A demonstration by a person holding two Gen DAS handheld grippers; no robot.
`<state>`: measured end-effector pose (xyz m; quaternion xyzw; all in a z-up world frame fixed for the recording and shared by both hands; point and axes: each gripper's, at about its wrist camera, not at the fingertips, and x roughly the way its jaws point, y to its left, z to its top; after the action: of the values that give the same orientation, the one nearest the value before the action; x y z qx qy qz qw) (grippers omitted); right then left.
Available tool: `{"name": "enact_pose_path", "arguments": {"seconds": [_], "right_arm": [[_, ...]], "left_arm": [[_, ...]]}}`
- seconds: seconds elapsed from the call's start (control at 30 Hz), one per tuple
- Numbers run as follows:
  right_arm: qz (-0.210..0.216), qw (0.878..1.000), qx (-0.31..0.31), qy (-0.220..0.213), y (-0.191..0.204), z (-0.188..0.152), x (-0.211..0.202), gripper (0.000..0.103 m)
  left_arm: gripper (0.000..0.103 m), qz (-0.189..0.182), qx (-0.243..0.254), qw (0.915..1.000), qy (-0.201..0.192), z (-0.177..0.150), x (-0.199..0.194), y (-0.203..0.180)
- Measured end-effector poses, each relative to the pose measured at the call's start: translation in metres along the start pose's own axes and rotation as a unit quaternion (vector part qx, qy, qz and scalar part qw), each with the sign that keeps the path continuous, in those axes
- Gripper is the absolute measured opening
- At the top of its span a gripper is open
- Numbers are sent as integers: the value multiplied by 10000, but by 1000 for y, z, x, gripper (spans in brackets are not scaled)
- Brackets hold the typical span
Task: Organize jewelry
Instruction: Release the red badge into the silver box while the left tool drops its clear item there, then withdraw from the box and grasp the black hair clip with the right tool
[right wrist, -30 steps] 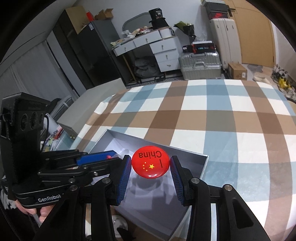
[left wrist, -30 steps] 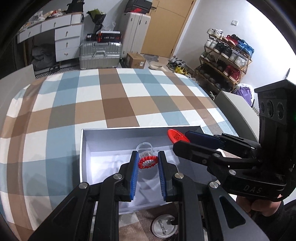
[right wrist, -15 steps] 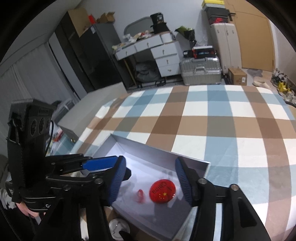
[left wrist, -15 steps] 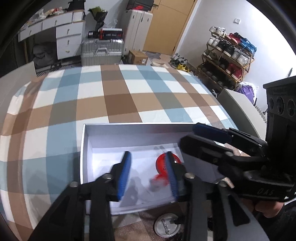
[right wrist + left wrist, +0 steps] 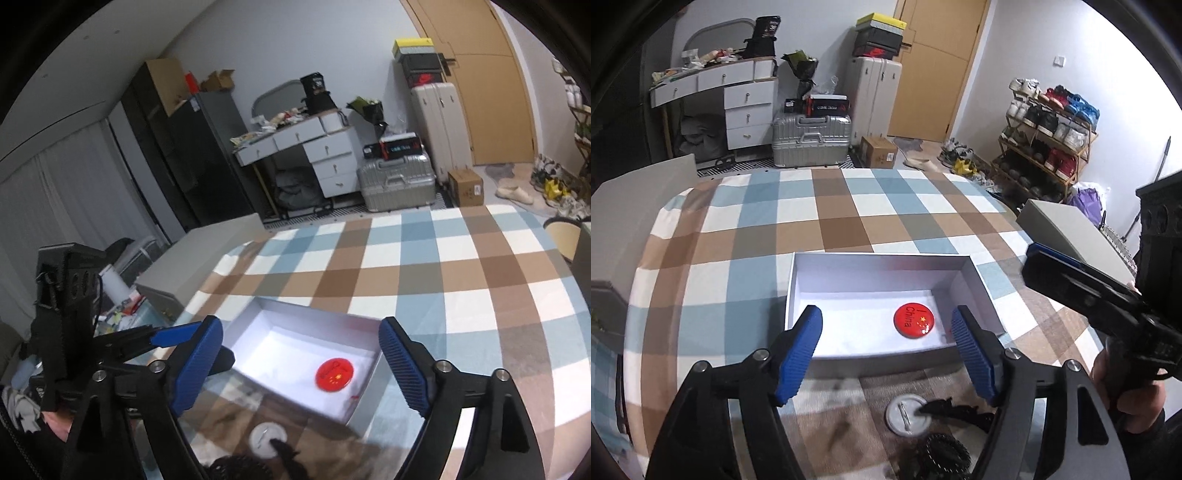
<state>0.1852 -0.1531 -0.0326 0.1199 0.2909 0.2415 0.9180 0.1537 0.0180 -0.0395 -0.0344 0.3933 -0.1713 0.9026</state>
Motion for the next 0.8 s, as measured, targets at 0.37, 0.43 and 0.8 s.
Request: {"name": "enact_pose_path", "arguments": {"seconds": [0.37, 0.43, 0.8], "right_arm": [[-17, 9996, -215, -177, 28, -21, -41, 103], [-22, 9997, -201, -114, 30, -25, -43, 103], [-277, 9990, -43, 339, 25, -69, -44, 103]], "left_arm": [[81, 349, -163, 9983, -447, -21, -34, -4], [82, 402, -189, 9978, -499, -25, -39, -3], [87, 788, -566, 9947, -339, -71, -46, 14]]}}
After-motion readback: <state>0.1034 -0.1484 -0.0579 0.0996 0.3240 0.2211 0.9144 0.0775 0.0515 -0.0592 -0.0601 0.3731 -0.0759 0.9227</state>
